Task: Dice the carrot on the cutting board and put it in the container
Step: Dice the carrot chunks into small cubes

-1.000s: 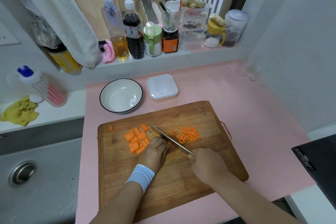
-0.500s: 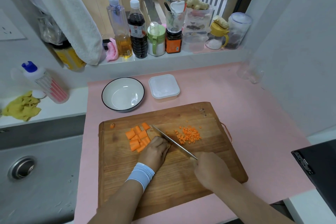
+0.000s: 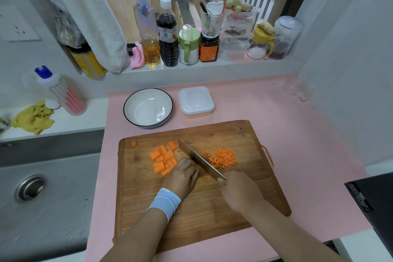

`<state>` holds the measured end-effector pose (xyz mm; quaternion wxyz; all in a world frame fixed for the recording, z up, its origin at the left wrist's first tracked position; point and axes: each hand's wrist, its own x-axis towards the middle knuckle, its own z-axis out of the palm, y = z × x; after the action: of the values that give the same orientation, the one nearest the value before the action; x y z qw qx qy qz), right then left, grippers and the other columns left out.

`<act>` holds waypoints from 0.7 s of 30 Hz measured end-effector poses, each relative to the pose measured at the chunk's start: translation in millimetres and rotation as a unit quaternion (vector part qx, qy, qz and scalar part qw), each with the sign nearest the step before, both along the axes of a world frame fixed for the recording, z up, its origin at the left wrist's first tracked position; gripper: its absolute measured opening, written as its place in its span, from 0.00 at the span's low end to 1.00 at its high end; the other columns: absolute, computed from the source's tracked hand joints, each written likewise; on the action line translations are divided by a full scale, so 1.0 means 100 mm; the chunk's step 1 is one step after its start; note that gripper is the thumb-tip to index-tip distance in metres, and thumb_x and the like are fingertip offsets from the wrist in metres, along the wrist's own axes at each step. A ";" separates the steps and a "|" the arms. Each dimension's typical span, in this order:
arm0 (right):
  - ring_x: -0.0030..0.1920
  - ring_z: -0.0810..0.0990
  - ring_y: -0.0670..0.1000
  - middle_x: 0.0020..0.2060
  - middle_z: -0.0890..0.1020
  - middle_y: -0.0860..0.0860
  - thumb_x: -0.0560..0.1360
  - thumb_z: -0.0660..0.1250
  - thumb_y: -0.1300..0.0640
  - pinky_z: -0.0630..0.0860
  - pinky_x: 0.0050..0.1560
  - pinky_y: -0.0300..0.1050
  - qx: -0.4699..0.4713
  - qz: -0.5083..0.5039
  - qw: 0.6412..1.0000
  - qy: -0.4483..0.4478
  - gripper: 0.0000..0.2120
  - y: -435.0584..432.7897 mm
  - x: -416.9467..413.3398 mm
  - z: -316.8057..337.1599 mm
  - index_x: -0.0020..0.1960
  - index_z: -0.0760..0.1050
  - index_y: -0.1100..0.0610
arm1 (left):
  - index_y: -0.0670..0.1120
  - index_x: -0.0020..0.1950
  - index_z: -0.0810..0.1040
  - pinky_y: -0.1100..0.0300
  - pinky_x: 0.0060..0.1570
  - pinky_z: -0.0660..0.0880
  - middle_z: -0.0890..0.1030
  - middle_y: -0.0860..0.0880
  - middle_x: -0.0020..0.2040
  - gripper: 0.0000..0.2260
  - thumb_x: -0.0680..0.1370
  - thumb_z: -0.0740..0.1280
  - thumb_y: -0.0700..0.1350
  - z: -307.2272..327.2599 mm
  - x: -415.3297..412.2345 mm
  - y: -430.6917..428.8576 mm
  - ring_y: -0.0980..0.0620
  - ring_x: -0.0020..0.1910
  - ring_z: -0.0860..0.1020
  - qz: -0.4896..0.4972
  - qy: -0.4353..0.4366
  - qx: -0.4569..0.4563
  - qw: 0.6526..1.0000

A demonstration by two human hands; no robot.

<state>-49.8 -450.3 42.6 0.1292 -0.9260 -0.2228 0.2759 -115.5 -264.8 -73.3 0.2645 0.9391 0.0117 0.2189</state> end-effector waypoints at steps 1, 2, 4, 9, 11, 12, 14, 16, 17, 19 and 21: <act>0.34 0.75 0.44 0.35 0.77 0.45 0.83 0.59 0.49 0.63 0.30 0.38 -0.001 0.000 1.000 -0.002 0.11 0.00 0.00 0.00 0.45 0.75 0.49 | 0.42 0.45 0.83 0.62 0.48 0.76 0.79 0.49 0.45 0.10 0.79 0.64 0.44 0.00 0.00 0.00 0.53 0.49 0.76 0.000 0.000 -0.001 1.000; 0.35 0.76 0.45 0.36 0.78 0.45 0.83 0.59 0.49 0.63 0.30 0.38 -0.001 -0.002 1.000 -0.003 0.11 0.00 -0.01 0.00 0.45 0.76 0.49 | 0.42 0.45 0.83 0.62 0.49 0.76 0.79 0.49 0.45 0.10 0.79 0.64 0.44 0.01 0.00 0.00 0.53 0.49 0.76 -0.001 0.000 -0.002 1.000; 0.38 0.77 0.47 0.37 0.79 0.45 0.83 0.58 0.49 0.66 0.32 0.40 0.001 -0.004 1.000 -0.010 0.12 -0.02 -0.03 0.00 0.47 0.78 0.49 | 0.42 0.43 0.82 0.63 0.49 0.75 0.79 0.49 0.45 0.09 0.79 0.64 0.43 0.01 0.00 0.00 0.52 0.48 0.76 -0.003 0.000 -0.002 1.000; 0.42 0.80 0.47 0.40 0.80 0.44 0.83 0.57 0.45 0.74 0.39 0.42 0.001 0.002 1.000 -0.023 0.13 -0.12 -0.14 0.02 0.51 0.78 0.48 | 0.42 0.42 0.82 0.63 0.48 0.75 0.79 0.49 0.44 0.05 0.76 0.69 0.40 0.00 0.00 0.00 0.53 0.48 0.76 0.006 -0.006 0.001 1.000; 0.45 0.81 0.49 0.43 0.81 0.45 0.83 0.56 0.44 0.77 0.44 0.45 -0.003 0.001 1.000 -0.028 0.14 -0.15 -0.17 0.04 0.53 0.79 0.49 | 0.42 0.42 0.82 0.63 0.48 0.75 0.79 0.49 0.43 0.07 0.78 0.66 0.42 0.00 0.00 -0.01 0.52 0.47 0.76 0.003 -0.011 0.003 1.000; 0.46 0.81 0.49 0.44 0.82 0.46 0.83 0.56 0.44 0.78 0.47 0.46 -0.006 -0.002 1.000 -0.028 0.15 -0.16 -0.18 0.05 0.53 0.79 0.49 | 0.42 0.42 0.82 0.63 0.48 0.75 0.79 0.48 0.43 0.09 0.78 0.65 0.43 0.00 0.00 -0.01 0.52 0.47 0.76 0.001 -0.014 0.003 1.000; 0.48 0.82 0.51 0.45 0.82 0.47 0.83 0.56 0.44 0.79 0.49 0.47 -0.013 -0.006 1.000 -0.028 0.15 -0.16 -0.18 0.08 0.54 0.79 0.50 | 0.42 0.43 0.82 0.63 0.48 0.74 0.79 0.48 0.43 0.10 0.79 0.64 0.44 0.02 0.01 -0.02 0.52 0.47 0.76 0.001 -0.018 0.002 1.000; 0.48 0.82 0.51 0.45 0.82 0.48 0.83 0.57 0.44 0.79 0.50 0.47 -0.015 -0.008 1.000 -0.024 0.15 -0.16 -0.17 0.09 0.54 0.79 0.51 | 0.42 0.43 0.83 0.64 0.49 0.74 0.80 0.49 0.44 0.11 0.79 0.63 0.45 0.04 0.02 -0.02 0.52 0.48 0.76 0.005 -0.018 -0.001 1.000; 0.47 0.82 0.51 0.44 0.81 0.47 0.83 0.57 0.44 0.79 0.49 0.47 -0.015 -0.009 1.000 -0.017 0.15 -0.16 -0.16 0.09 0.54 0.79 0.51 | 0.42 0.44 0.83 0.64 0.49 0.74 0.80 0.49 0.44 0.11 0.79 0.63 0.45 0.04 0.02 -0.02 0.53 0.48 0.76 0.006 -0.017 -0.002 1.000; 0.45 0.81 0.49 0.41 0.79 0.45 0.83 0.58 0.45 0.79 0.46 0.45 -0.009 -0.011 1.000 0.001 0.14 -0.13 -0.13 0.09 0.54 0.79 0.51 | 0.43 0.44 0.83 0.64 0.49 0.75 0.80 0.49 0.45 0.11 0.79 0.63 0.45 0.04 0.01 -0.02 0.53 0.48 0.76 0.005 -0.013 -0.006 1.000; 0.43 0.81 0.48 0.38 0.77 0.44 0.84 0.58 0.47 0.76 0.42 0.42 -0.002 -0.013 1.000 0.013 0.12 -0.08 -0.11 0.08 0.50 0.78 0.51 | 0.43 0.44 0.83 0.63 0.49 0.76 0.80 0.49 0.45 0.11 0.79 0.64 0.45 0.04 0.01 -0.02 0.53 0.48 0.77 0.005 -0.010 -0.012 1.000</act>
<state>-60.9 -458.5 50.9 0.1342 -0.9255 -0.2082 0.2864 -114.5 -267.2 -69.4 0.2745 0.9338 0.0161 0.2291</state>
